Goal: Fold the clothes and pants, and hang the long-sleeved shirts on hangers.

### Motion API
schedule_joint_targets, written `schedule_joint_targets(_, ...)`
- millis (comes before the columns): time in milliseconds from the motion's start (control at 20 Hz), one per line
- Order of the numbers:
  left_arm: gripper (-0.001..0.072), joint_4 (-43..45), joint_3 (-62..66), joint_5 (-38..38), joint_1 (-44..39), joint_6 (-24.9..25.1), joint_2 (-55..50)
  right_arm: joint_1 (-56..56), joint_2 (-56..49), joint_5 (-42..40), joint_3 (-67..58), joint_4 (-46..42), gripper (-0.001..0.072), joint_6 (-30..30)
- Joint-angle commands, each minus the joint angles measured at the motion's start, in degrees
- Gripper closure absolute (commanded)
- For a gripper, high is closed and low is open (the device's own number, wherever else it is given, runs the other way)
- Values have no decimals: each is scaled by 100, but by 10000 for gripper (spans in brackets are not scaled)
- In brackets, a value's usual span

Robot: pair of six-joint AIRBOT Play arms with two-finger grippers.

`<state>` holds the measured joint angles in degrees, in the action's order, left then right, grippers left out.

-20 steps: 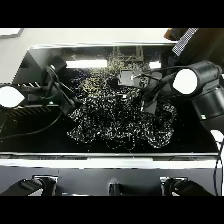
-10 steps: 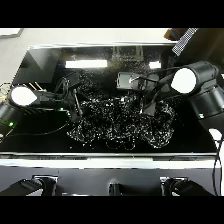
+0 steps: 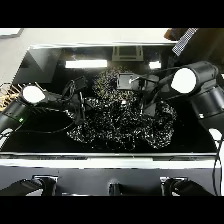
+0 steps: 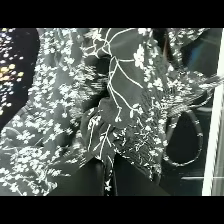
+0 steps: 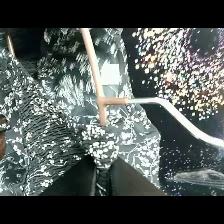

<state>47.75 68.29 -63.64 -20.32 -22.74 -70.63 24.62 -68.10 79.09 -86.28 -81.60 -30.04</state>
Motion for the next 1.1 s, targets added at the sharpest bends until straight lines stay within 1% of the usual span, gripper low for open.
schedule_joint_targets(0, 691, -44, 13, 63, 0, 101, 26, 4, 76, -33, -4, -101, 618, -398)
schedule_joint_targets(50, 691, -44, 13, 138, 0, 146, 59, 2, 133, -68, -4, -197, 618, -680)
schedule_joint_targets(100, 691, -44, 13, 262, -2, 179, 109, -13, 221, -105, -4, -308, 576, -997)
schedule_joint_targets(150, 691, -44, 13, 387, -2, 179, 162, -13, 343, -127, -7, -525, 403, -1305)
schedule_joint_targets(200, 691, -44, 13, 490, -2, 181, 223, -13, 483, -120, -4, -719, 312, -1528)
schedule_joint_targets(250, 692, -44, 15, 527, -2, 181, 275, -13, 662, -109, -7, -933, 300, -1711)
schedule_joint_targets(450, 692, -44, 15, 520, -2, 179, 557, -96, 1412, -125, -4, -1663, 302, -1801)
schedule_joint_targets(500, 692, -44, 13, 516, -2, 179, 647, -372, 1552, -101, -4, -1635, 299, -1875)
schedule_joint_targets(550, 692, -46, 13, 518, -2, 179, 741, -752, 1648, -94, -4, -1593, 278, -1908)
schedule_joint_targets(600, 692, -46, 13, 516, -2, 179, 833, -1263, 1725, -162, -4, -1322, 275, -1902)
schedule_joint_targets(650, 692, -46, 13, 516, -2, 179, 916, -1902, 1753, -304, -4, -754, 193, -1875)
schedule_joint_targets(700, 692, -48, 13, 516, -4, 179, 999, -2509, 1731, -402, 11, -87, 59, -1790)
schedule_joint_targets(750, 691, -48, 13, 516, -4, 179, 1056, -3130, 1670, -442, 74, 656, 25, -1633)
schedule_joint_targets(800, 692, -48, 13, 514, -4, 179, 1102, -3639, 1574, -319, 153, 1237, 25, -1364)
schedule_joint_targets(850, 691, -48, 13, 509, -4, 179, 1128, -3960, 1438, -68, 184, 1523, 26, -1080)
schedule_joint_targets(950, 691, -96, 13, 452, -7, 177, 1134, -4124, 1147, 592, 184, 1499, 28, -398)
schedule_joint_targets(1000, 691, -133, 13, 452, -9, 177, 1134, -4096, 1029, 778, 186, 1552, 29, -186)
schedule_joint_targets(1050, 691, -170, 13, 452, -9, 177, 1134, -4072, 911, 846, 186, 1749, 52, -184)
